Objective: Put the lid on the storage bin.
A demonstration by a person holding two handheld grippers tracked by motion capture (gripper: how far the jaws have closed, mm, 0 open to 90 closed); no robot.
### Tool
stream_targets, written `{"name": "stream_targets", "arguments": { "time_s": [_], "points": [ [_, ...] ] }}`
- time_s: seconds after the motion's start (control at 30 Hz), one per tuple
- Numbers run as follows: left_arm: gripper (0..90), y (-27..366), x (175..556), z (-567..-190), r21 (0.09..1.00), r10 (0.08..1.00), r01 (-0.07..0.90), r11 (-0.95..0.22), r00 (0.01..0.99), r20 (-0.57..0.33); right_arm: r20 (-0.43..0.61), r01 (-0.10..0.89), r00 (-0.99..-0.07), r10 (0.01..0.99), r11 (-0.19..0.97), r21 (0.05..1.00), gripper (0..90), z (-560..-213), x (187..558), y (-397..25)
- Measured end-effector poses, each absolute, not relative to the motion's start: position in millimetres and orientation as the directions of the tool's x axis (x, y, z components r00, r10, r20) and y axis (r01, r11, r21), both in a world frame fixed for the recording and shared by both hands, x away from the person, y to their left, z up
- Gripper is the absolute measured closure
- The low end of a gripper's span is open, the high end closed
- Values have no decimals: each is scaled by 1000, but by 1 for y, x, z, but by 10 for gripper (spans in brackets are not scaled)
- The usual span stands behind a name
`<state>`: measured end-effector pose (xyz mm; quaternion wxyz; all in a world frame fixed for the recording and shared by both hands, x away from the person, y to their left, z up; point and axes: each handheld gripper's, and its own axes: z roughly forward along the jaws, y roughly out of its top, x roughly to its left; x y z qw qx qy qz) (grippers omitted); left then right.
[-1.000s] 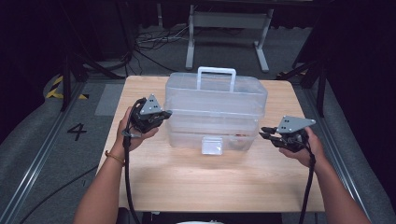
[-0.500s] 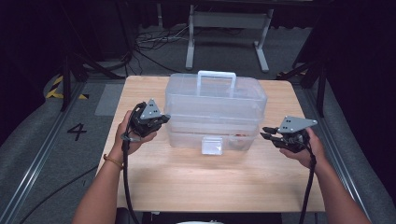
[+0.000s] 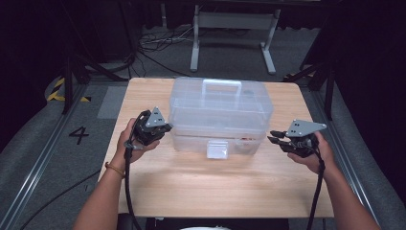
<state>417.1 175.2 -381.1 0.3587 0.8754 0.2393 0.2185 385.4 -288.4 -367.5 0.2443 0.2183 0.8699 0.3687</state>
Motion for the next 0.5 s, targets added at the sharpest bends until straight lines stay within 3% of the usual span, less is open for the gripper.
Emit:
{"name": "stream_targets", "arguments": {
  "time_s": [0.5],
  "points": [
    [900, 184, 415, -400, 706, 602, 299, -642, 767, 222, -249, 226, -771, 587, 617, 754, 722, -372, 388, -290]
  ]
}}
